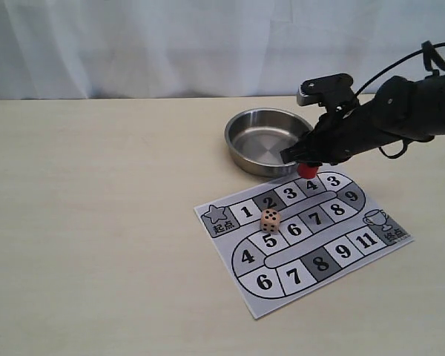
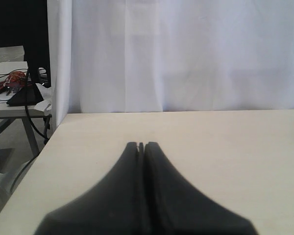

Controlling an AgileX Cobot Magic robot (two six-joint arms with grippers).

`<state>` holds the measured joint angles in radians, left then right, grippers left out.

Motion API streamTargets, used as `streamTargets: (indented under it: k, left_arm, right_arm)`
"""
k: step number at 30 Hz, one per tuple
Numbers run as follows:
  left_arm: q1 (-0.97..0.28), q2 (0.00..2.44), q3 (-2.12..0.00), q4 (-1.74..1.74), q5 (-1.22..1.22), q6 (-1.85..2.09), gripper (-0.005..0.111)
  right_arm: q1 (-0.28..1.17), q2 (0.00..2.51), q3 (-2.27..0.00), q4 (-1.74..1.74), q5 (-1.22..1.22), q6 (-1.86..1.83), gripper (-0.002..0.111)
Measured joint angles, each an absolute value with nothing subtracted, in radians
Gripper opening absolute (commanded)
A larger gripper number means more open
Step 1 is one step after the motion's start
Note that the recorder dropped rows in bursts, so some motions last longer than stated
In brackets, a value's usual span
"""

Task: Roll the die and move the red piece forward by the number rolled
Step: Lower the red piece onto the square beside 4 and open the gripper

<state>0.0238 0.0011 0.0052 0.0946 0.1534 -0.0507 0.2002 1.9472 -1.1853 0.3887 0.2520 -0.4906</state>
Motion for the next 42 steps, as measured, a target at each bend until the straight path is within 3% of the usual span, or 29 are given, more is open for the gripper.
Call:
streamTargets:
  k: [18, 42]
  left_arm:
    - [0.024, 0.001, 0.005, 0.095, 0.153, -0.051, 0.0]
    - [0.024, 0.001, 0.005, 0.095, 0.153, -0.051, 0.0]
  right_arm:
    - [0.165, 2.049, -1.189, 0.389, 0.229, -0.47, 0.004]
    - [0.102, 1.968, -1.187, 0.389, 0.172, -0.431, 0.004]
